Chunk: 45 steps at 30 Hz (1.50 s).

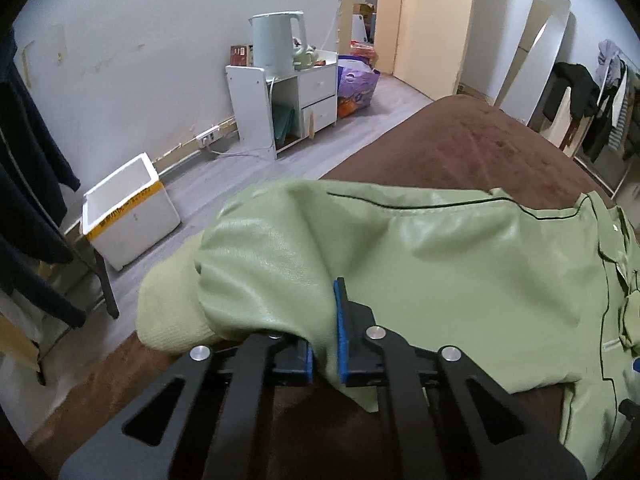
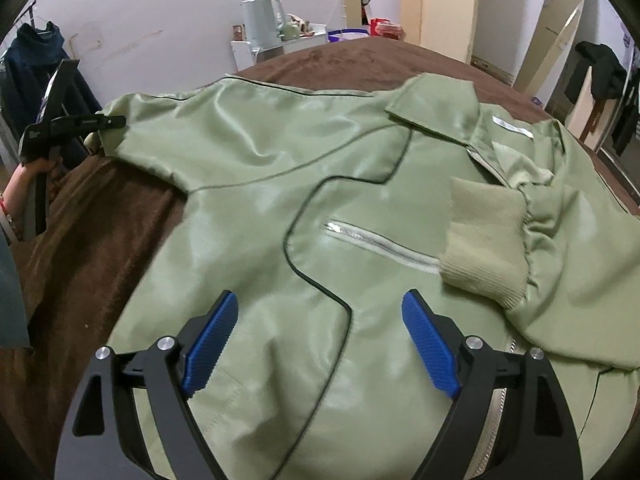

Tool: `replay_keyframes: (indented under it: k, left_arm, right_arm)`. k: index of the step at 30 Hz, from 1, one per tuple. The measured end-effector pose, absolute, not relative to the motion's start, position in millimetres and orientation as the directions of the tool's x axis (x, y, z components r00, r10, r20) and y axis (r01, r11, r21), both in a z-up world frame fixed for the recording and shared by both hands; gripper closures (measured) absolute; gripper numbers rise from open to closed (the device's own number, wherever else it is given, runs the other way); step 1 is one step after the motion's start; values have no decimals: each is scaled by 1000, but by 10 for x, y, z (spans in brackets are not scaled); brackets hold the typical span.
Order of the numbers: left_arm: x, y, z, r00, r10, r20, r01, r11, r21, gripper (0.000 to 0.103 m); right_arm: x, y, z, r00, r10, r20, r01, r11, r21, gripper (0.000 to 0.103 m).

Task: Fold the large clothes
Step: 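Lift and carry the sleeve with the left gripper across the jacket front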

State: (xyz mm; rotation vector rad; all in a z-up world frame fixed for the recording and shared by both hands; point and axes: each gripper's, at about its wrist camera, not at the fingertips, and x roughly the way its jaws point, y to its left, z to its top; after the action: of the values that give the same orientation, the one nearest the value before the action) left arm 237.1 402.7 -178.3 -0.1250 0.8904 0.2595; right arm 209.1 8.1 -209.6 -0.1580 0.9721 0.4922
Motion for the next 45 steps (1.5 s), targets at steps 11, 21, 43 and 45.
replay_keyframes:
  k: [11, 21, 43, 45]
  left_arm:
    - [2408, 3814, -1553, 628, 168, -760, -234, 972, 21, 96]
    - [2401, 3695, -1352, 659, 182, -730, -228, 973, 37, 96]
    - [2426, 3321, -1034, 661, 227, -715, -207, 971, 117, 96]
    - [2419, 3226, -969, 670, 230, -706, -193, 972, 134, 96]
  right_arm:
    - [2341, 467, -2032, 449, 372, -812, -516, 850, 104, 19]
    - [2655, 881, -2134, 478, 395, -785, -566, 821, 68, 19]
    - [2843, 767, -2020, 483, 390, -784, -522, 847, 100, 14]
    - [2834, 637, -1905, 503, 388, -772, -505, 857, 102, 13]
